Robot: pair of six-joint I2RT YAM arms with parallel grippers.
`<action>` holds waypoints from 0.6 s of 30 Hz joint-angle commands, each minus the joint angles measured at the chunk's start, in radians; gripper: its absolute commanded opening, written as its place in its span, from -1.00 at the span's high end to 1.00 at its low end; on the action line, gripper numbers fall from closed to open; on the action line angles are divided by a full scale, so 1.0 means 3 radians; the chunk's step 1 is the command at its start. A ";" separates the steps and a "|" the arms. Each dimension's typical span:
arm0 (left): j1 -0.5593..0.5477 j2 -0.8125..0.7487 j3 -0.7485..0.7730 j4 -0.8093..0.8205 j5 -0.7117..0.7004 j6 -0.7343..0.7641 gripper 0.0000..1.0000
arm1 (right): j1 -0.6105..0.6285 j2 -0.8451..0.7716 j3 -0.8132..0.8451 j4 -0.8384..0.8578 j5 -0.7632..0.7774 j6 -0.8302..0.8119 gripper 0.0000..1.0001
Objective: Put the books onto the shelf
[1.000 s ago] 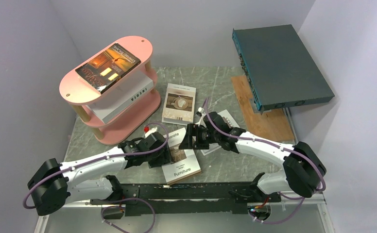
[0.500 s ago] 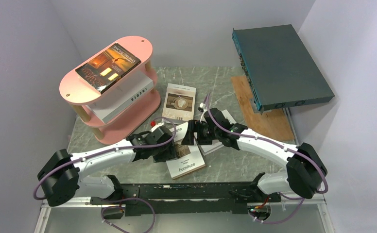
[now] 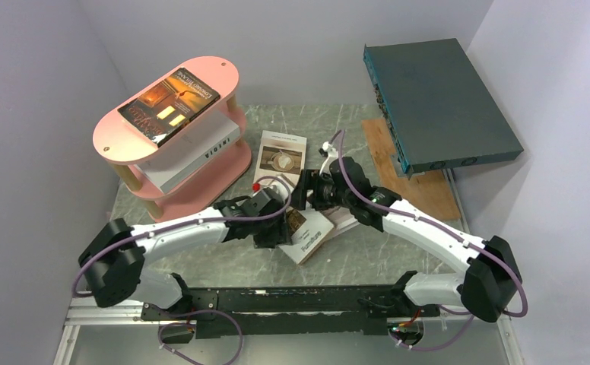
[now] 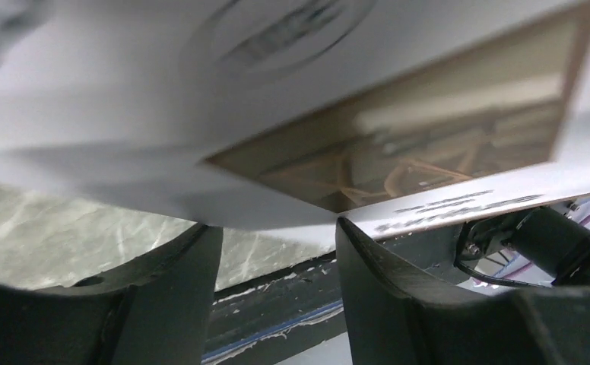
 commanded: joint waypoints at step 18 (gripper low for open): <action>-0.0080 0.0358 0.0687 0.1293 0.0225 0.0232 -0.14 | -0.0510 -0.0484 0.0279 0.0168 -0.0209 0.0059 -0.79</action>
